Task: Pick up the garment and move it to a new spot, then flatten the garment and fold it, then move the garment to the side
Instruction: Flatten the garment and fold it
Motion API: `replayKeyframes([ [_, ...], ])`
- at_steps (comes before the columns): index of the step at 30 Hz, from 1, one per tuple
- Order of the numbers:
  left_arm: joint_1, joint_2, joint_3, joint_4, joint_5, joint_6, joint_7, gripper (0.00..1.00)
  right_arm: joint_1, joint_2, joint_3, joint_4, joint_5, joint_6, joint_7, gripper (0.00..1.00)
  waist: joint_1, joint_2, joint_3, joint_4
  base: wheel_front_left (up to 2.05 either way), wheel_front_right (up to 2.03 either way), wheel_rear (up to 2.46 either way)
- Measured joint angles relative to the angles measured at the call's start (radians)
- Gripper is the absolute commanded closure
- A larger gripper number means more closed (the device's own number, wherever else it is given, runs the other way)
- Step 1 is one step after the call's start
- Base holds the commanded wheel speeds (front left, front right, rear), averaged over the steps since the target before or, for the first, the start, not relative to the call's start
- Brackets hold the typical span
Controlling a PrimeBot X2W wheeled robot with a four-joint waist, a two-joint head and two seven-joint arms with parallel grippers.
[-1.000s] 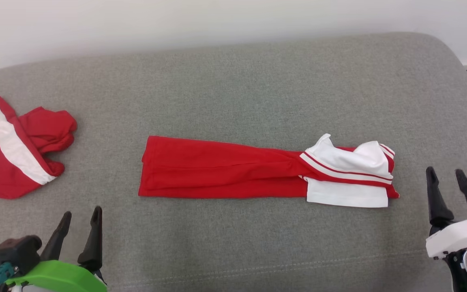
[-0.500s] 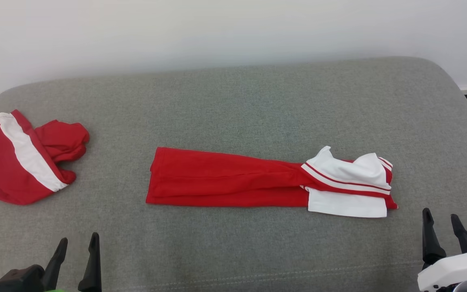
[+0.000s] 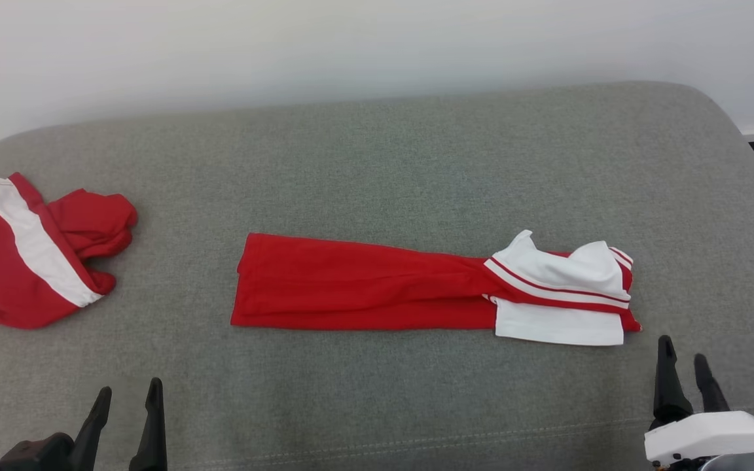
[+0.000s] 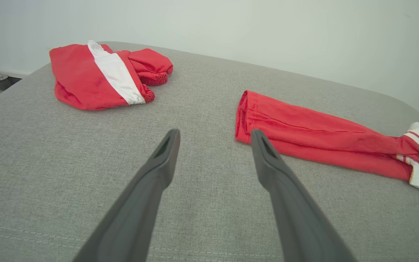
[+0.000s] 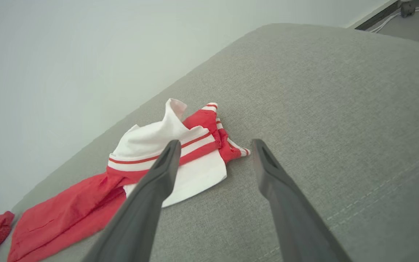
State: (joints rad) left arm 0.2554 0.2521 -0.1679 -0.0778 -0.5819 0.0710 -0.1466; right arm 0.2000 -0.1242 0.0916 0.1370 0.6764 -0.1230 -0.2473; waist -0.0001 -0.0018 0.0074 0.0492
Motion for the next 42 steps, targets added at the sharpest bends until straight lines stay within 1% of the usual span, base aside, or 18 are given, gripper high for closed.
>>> replayKeyframes([
  [1, 0.0, -0.002, -0.002, -0.001, 0.0, 0.0, 0.0, 0.0, 0.0, 0.019, -0.005, 0.002, 0.028, 0.002, 0.0, 0.0, 0.0, 0.0, 0.004, -0.001, 0.0, 0.0, 0.0],
  [3, 0.0, -0.004, -0.005, -0.003, 0.0, 0.0, -0.001, 0.0, 0.0, 0.044, -0.013, 0.01, 0.076, 0.018, 0.0, 0.0, 0.0, 0.0, 0.013, -0.003, 0.0, 0.0, 0.0],
  [4, 0.0, -0.006, -0.008, -0.007, 0.0, 0.0, -0.001, 0.0, 0.0, 0.063, -0.026, 0.022, 0.121, 0.03, 0.0, 0.0, 0.0, 0.0, 0.024, -0.005, 0.0, 0.0, 0.0],
  [7, 0.0, -0.006, -0.011, -0.014, 0.0, 0.0, -0.001, 0.0, -0.002, 0.078, -0.043, 0.04, 0.171, 0.044, 0.002, 0.0, 0.0, 0.0, 0.041, -0.007, 0.0, 0.0, 0.0],
  [9, 0.0, -0.006, -0.011, -0.022, 0.0, 0.0, -0.001, 0.0, -0.01, 0.079, -0.055, 0.051, 0.202, 0.047, 0.008, 0.0, 0.0, 0.0, 0.053, -0.009, 0.0, 0.0, 0.0],
  [11, -0.001, -0.006, -0.011, -0.028, 0.0, 0.0, -0.001, 0.0, -0.023, 0.078, -0.057, 0.06, 0.23, 0.06, 0.023, 0.0, 0.0, 0.0, 0.065, -0.011, 0.0, 0.0, 0.0],
  [12, -0.002, -0.006, -0.011, -0.03, 0.0, 0.0, -0.001, 0.0, -0.035, 0.078, -0.057, 0.064, 0.241, 0.062, 0.029, 0.0, 0.0, 0.0, 0.072, -0.011, 0.0, 0.0, 0.0],
  [18, -0.019, -0.005, -0.017, -0.044, 0.0, 0.0, 0.001, 0.0, -0.133, 0.078, -0.066, 0.079, 0.315, 0.073, 0.077, 0.0, 0.0, 0.0, 0.118, -0.016, 0.0, 0.0, 0.0],
  [25, -0.062, -0.005, -0.028, -0.051, 0.006, -0.002, 0.007, 0.0, -0.189, 0.075, -0.087, 0.122, 0.363, 0.075, 0.104, 0.0, 0.0, 0.0, 0.164, -0.016, 0.0, 0.0, 0.0],
  [28, -0.07, -0.006, -0.027, -0.048, 0.006, -0.002, 0.007, 0.0, -0.2, 0.074, -0.081, 0.149, 0.372, 0.08, 0.118, 0.0, 0.0, 0.0, 0.178, -0.012, 0.0, 0.0, 0.0],
  [33, -0.071, -0.006, -0.026, -0.043, 0.006, -0.002, 0.01, 0.0, -0.222, 0.075, -0.062, 0.182, 0.384, 0.096, 0.134, 0.0, 0.0, 0.0, 0.19, -0.012, 0.0, 0.0, 0.0],
  [36, -0.072, -0.006, -0.026, -0.043, 0.006, -0.002, 0.01, 0.0, -0.239, 0.075, -0.058, 0.198, 0.388, 0.098, 0.134, 0.0, 0.0, 0.0, 0.197, -0.014, 0.0, 0.0, 0.0],
  [42, -0.091, -0.005, -0.028, -0.041, 0.011, -0.002, 0.014, 0.0, -0.264, 0.075, -0.058, 0.23, 0.4, 0.114, 0.138, 0.0, 0.0001, 0.0, 0.206, -0.017, 0.0, 0.0, 0.0],
])
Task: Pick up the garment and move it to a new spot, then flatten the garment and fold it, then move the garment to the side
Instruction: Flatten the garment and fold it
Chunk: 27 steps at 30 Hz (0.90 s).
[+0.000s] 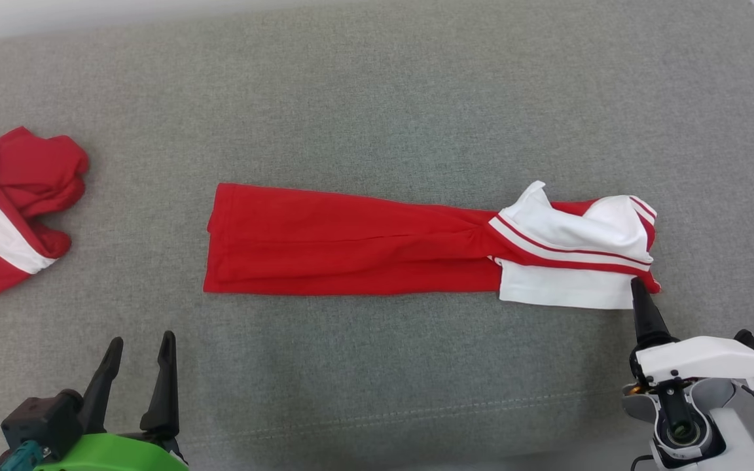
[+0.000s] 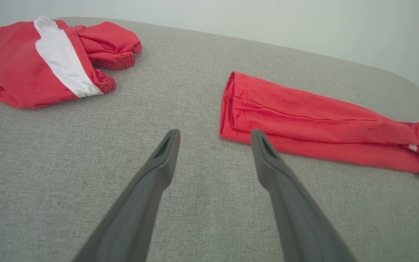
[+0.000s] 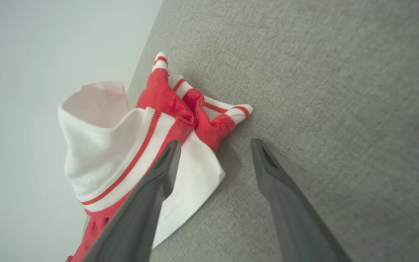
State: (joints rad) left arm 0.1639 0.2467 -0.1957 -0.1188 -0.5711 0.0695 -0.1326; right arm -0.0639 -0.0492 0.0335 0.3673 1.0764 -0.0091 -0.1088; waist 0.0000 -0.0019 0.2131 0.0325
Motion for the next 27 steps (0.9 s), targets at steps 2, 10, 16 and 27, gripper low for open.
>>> replayKeyframes([
  [2, -0.002, 0.0, -0.001, 0.0, 0.014, 0.0, 0.002, 0.0, -0.008, 0.0, 0.001, 0.013, 0.0, 0.0, 0.001, 0.0, 0.0, 0.0, 0.002, 0.0, 0.0, 0.0, 0.0],
  [10, -0.003, -0.002, -0.007, 0.007, 0.014, 0.0, 0.006, 0.0, -0.052, 0.0, 0.016, 0.044, -0.002, 0.018, 0.006, 0.0, 0.0, 0.0, 0.006, 0.003, 0.0, 0.0, 0.0],
  [16, -0.005, -0.006, -0.016, 0.01, 0.014, 0.0, 0.008, 0.0, -0.079, -0.001, 0.018, 0.069, -0.002, 0.027, 0.005, 0.0, 0.0, 0.0, 0.008, 0.009, 0.0, 0.0, 0.0],
  [27, -0.007, -0.01, -0.022, 0.014, 0.014, 0.0, 0.008, 0.0, -0.124, -0.002, 0.029, 0.112, -0.012, 0.035, 0.004, 0.0, 0.0, 0.0, 0.014, 0.018, 0.0, 0.0, 0.0],
])
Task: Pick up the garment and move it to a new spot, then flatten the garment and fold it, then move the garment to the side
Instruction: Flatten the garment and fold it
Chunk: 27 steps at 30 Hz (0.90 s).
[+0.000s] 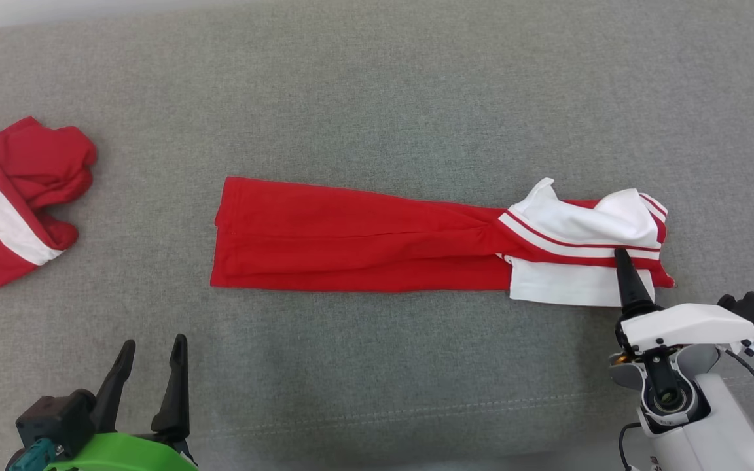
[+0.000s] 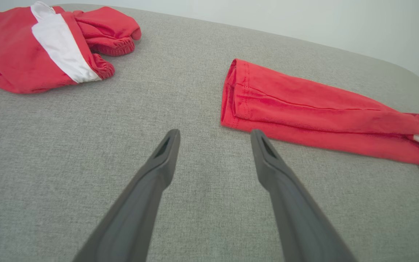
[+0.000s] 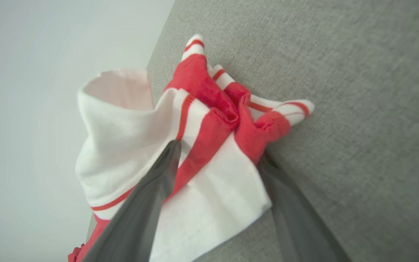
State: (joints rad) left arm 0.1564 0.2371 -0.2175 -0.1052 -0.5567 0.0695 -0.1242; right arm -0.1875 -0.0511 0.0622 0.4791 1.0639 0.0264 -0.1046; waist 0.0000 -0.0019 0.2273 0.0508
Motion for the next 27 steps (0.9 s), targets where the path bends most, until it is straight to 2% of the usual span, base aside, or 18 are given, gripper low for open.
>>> replayKeyframes([
  [8, -0.016, -0.002, -0.002, 0.001, 0.0, 0.0, 0.0, 0.0, -0.038, -0.003, 0.007, 0.024, -0.01, 0.011, -0.005, 0.0, 0.0, 0.0, 0.01, 0.002, 0.0, 0.0, 0.0],
  [9, -0.016, -0.002, -0.002, 0.001, 0.0, 0.0, 0.0, 0.0, -0.044, -0.004, 0.007, 0.026, -0.01, 0.016, -0.007, 0.09, 0.0, 0.0, 0.011, 0.002, 0.0, 0.0, 0.0],
  [10, -0.016, -0.002, -0.003, 0.001, 0.0, 0.0, 0.0, 0.0, -0.055, -0.005, 0.006, 0.03, -0.01, 0.018, -0.01, 0.55, 0.0, 0.0, 0.014, 0.003, 0.0, 0.0, 0.0],
  [12, -0.018, -0.002, -0.003, 0.001, 0.0, 0.0, 0.0, 0.0, -0.061, -0.005, 0.006, 0.035, -0.01, 0.021, -0.012, 1.0, 0.0, 0.0, 0.016, 0.004, 0.0, 0.0, 0.0],
  [27, -0.034, -0.005, 0.002, 0.007, -0.002, 0.0, -0.004, 0.0, -0.096, -0.026, -0.021, 0.053, -0.011, 0.045, -0.059, 1.0, 0.0, 0.0, 0.026, 0.003, 0.0, 0.0, 0.0],
])
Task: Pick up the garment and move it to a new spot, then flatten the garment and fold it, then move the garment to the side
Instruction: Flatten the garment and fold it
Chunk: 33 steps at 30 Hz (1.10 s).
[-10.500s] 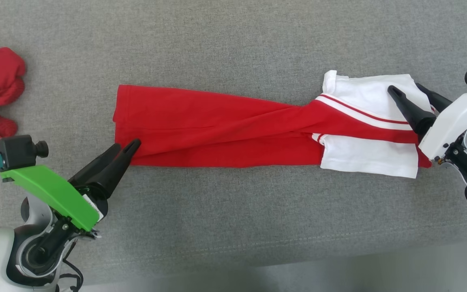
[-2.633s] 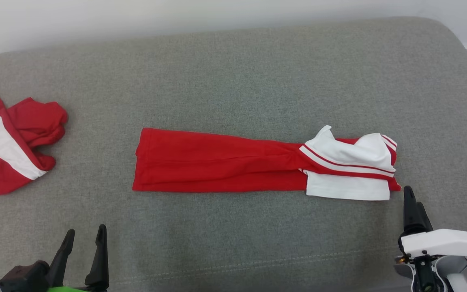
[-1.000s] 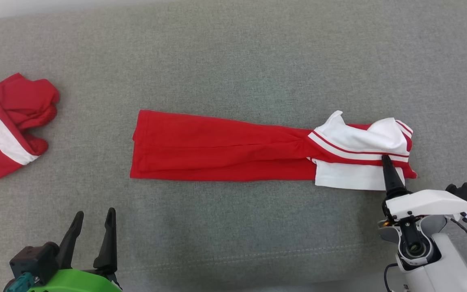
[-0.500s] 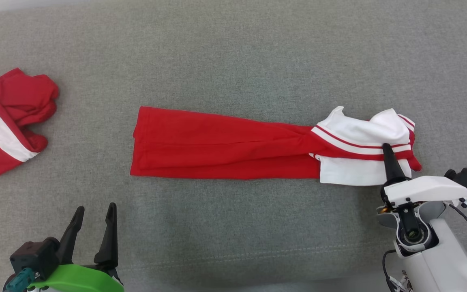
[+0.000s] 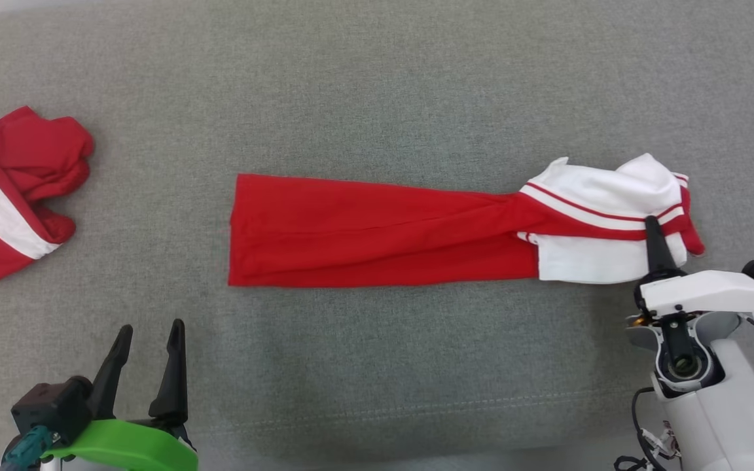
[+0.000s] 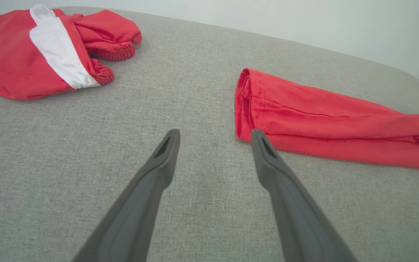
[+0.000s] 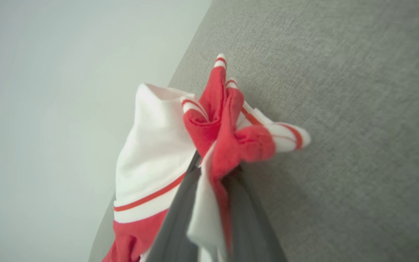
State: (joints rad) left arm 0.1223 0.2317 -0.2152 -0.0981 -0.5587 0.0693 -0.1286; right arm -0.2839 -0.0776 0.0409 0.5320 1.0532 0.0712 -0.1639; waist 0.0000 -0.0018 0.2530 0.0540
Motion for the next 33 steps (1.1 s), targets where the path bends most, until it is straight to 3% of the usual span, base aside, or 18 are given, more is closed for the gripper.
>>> replayKeyframes([
  [16, -0.006, -0.004, 0.013, 0.0, -0.001, 0.0, -0.009, 0.0, -0.005, -0.143, -0.019, -0.026, -0.082, 0.015, -0.03, 1.0, 0.0, 0.0, 0.005, -0.02, 0.0, 0.0, 0.0],
  [24, -0.034, -0.02, 0.002, 0.014, -0.003, -0.005, -0.011, 0.0, -0.041, -0.191, 0.086, -0.116, -0.212, 0.031, -0.039, 1.0, 0.0, 0.0, -0.006, -0.013, 0.0, 0.0, 0.0],
  [33, -0.039, -0.025, 0.002, 0.038, -0.008, -0.009, -0.022, 0.0, -0.041, -0.211, 0.28, -0.233, -0.385, 0.038, -0.025, 1.0, 0.0, 0.0, -0.045, 0.013, 0.0, 0.0, 0.0],
])
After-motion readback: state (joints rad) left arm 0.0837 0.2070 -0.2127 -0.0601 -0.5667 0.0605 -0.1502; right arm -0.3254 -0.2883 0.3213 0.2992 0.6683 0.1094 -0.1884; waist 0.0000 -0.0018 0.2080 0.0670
